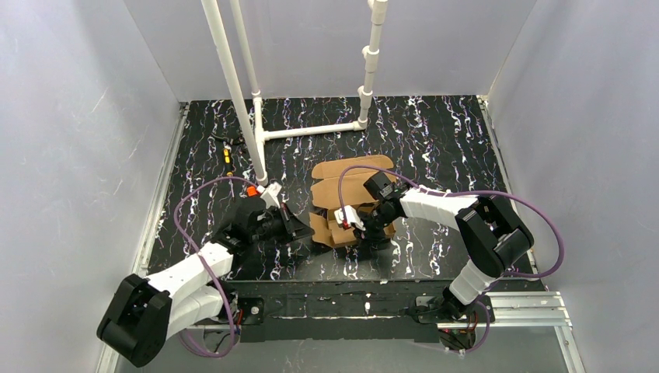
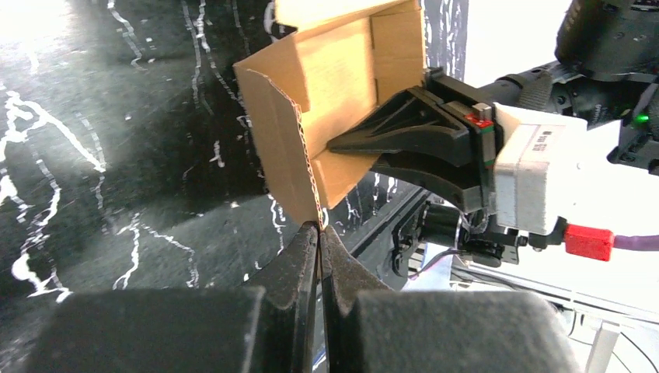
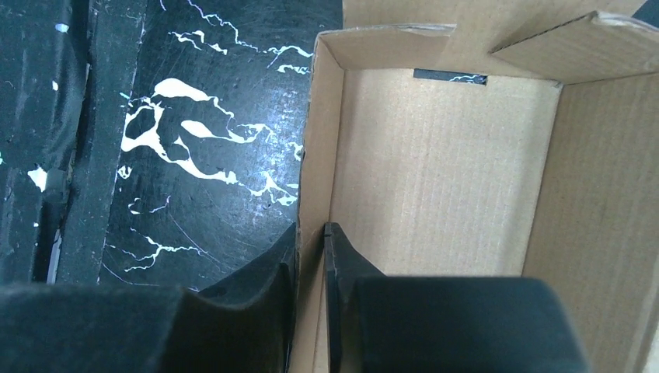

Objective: Fold the paper box

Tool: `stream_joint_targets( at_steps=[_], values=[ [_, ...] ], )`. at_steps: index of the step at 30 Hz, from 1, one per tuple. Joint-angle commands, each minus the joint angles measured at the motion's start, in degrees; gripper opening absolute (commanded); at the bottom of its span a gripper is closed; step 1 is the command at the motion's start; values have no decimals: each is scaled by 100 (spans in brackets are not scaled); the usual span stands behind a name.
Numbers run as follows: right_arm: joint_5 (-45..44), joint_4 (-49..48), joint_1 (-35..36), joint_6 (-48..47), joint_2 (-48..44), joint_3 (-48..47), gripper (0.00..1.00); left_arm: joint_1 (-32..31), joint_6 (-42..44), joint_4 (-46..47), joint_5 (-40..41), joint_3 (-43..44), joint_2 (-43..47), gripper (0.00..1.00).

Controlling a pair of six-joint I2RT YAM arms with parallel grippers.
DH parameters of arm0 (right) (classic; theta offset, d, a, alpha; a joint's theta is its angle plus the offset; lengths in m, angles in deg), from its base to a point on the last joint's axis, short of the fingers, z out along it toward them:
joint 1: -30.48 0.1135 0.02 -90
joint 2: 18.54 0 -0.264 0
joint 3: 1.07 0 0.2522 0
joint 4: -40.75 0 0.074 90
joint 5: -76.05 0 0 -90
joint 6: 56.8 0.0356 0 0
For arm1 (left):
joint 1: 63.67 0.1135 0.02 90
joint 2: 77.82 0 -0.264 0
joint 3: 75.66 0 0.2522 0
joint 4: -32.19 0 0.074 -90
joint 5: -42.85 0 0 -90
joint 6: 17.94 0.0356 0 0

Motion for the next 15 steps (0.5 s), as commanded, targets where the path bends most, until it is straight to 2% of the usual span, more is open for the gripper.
stream_joint_targets(
  at_steps=[1, 7, 15],
  values=[
    [-24, -186, 22, 123, 112, -157, 22, -167, -14, 405, -311, 361, -194, 0],
    [-88, -250, 81, 196, 141, -157, 14, -358, 3, 604, -345, 658, -713, 0],
    [-168, -331, 103, 247, 142, -149, 10, -491, 71, 794, -392, 834, -1353, 0]
  ],
)
